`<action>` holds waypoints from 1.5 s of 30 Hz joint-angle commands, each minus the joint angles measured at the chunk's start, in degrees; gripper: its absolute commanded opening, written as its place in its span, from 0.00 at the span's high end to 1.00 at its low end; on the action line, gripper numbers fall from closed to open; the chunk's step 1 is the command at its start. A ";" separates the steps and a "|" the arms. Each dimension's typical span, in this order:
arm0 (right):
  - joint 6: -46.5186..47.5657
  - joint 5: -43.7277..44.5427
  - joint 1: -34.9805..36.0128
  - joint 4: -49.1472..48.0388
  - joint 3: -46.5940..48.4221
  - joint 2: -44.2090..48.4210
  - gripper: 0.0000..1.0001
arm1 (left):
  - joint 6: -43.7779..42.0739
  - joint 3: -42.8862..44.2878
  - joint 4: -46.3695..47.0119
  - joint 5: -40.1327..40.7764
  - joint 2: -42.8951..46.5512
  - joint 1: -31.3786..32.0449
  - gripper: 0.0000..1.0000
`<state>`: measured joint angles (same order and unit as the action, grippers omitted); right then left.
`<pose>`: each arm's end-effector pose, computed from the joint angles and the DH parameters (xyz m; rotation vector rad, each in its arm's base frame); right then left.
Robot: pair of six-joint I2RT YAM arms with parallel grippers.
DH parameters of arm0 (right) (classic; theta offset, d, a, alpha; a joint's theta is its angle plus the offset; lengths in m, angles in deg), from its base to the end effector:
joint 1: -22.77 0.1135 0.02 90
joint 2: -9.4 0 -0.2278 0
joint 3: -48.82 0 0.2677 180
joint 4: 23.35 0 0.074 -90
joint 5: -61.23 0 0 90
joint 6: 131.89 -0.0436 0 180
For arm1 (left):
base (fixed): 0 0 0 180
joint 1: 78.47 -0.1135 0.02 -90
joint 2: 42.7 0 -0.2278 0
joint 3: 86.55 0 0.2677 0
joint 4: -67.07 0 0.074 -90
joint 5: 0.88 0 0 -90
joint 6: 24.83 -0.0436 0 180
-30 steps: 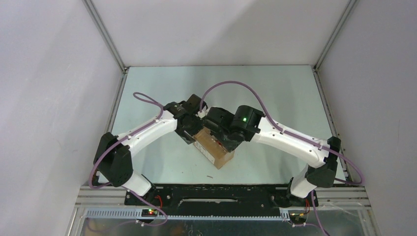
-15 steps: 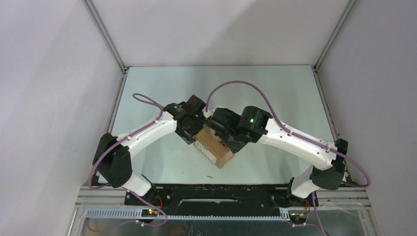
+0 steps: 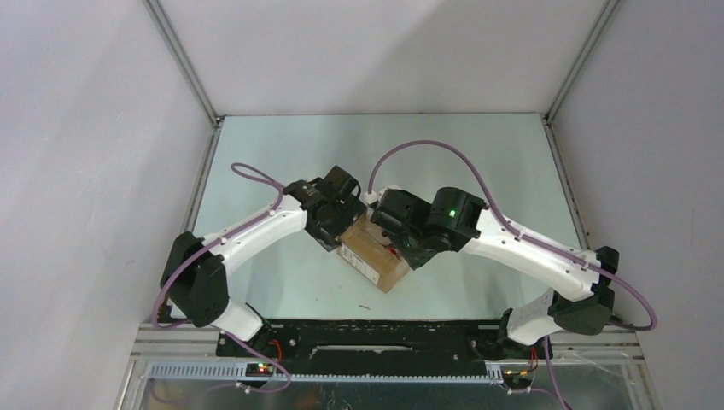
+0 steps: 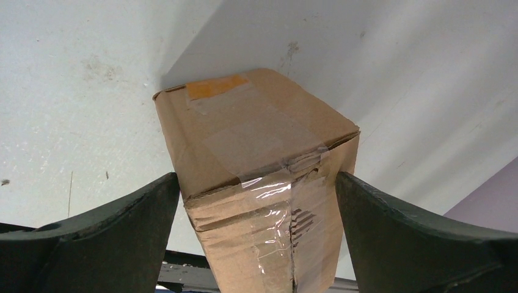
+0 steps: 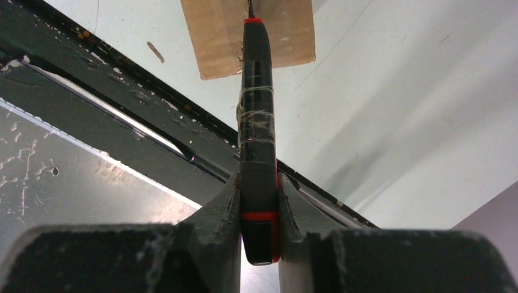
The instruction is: Unpack the express box
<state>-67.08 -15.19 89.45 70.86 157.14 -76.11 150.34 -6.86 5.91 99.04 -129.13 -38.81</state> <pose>0.1226 0.2586 0.3341 -0.9226 2.5869 0.0957 0.2478 -0.1957 0.2011 -1.1219 2.5527 -0.3705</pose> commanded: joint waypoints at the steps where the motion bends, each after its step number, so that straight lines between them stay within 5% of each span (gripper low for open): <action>1: -1.75 0.27 0.28 6.66 -0.33 3.38 1.00 | 0.97 -2.93 -4.08 6.23 -0.03 -0.59 0.00; 45: -7.93 -1.97 0.75 7.36 -12.30 14.18 1.00 | 0.40 -3.46 -3.51 7.26 -0.40 -0.69 0.00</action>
<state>-73.48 -16.39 89.71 69.33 145.93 -63.70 150.69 -7.52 6.90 98.95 -128.95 -38.55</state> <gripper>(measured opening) 0.221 0.996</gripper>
